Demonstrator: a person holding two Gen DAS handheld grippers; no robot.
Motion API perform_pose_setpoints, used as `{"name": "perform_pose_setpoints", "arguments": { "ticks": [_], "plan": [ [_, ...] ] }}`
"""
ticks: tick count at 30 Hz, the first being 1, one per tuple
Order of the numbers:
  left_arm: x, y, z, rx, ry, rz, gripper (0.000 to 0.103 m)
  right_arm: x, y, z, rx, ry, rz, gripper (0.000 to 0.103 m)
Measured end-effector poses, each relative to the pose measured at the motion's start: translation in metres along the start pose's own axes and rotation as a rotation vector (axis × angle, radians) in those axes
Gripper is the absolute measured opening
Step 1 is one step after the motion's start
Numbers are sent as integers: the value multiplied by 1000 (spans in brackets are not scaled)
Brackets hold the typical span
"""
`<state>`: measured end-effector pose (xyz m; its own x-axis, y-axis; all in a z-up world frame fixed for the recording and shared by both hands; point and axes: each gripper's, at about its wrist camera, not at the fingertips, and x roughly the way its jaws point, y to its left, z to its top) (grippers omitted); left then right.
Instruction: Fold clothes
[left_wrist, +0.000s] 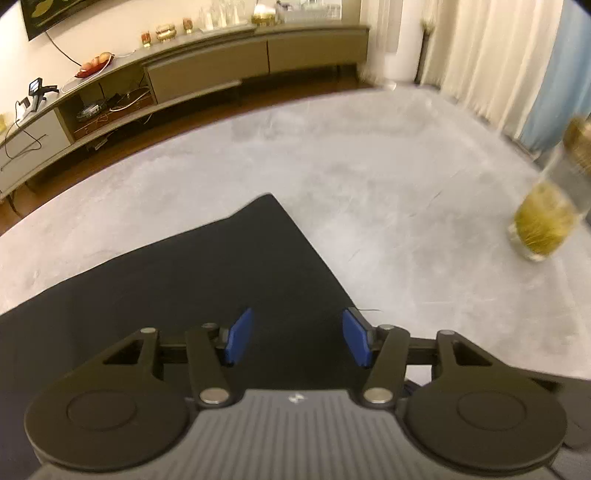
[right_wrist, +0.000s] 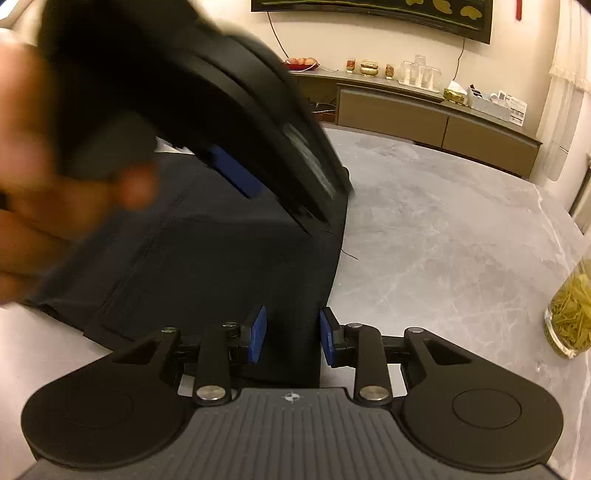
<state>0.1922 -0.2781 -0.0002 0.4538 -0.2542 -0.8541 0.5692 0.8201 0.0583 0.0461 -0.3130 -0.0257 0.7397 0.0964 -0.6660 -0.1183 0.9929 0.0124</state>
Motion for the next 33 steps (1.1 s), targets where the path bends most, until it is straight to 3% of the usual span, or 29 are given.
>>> {"name": "perform_pose_setpoints", "arguments": {
  "ticks": [4,9,11,13,14,15,16,17,19,24,25,26,29,31,33],
  "plan": [
    [15,-15,0,53,-19,-74,50,-2,-4,-1,18,-9,17,28],
    [12,-32,-7,162,-65,-27,46,-3,-10,-3,33,-12,25,30],
    [2,-29,-9,152,-106,3,46,-5,-12,-3,32,-21,16,56],
    [3,-28,-6,136,-88,52,56,-7,-15,-4,31,-31,6,66],
    [4,-27,-4,127,-76,77,57,-7,-16,-4,31,-32,7,66],
    [5,-27,-3,119,-63,103,63,-5,-16,-5,32,-26,15,64],
    [6,-26,-2,111,-50,129,73,-4,-16,-5,32,-22,22,54],
    [8,-27,0,110,-39,138,76,-4,-14,-5,32,-23,25,35],
    [13,-30,3,111,-17,148,81,-5,-12,-5,26,-27,25,19],
    [-14,-6,-6,30,-116,209,81,-14,-17,-7,29,-21,11,19],
    [-20,-1,-8,13,-138,222,81,-15,-19,-8,34,-17,7,25],
    [-28,18,-14,-38,-156,236,81,-18,-22,-8,39,-14,-2,38],
    [-37,98,-37,-265,-144,287,79,-29,-25,-4,29,-45,-33,60],
    [-32,141,-48,-390,-105,215,76,-35,-24,1,23,-68,-30,70],
    [-23,152,-50,-418,-87,117,76,-40,-23,5,16,-86,-27,74]
  ]
}}
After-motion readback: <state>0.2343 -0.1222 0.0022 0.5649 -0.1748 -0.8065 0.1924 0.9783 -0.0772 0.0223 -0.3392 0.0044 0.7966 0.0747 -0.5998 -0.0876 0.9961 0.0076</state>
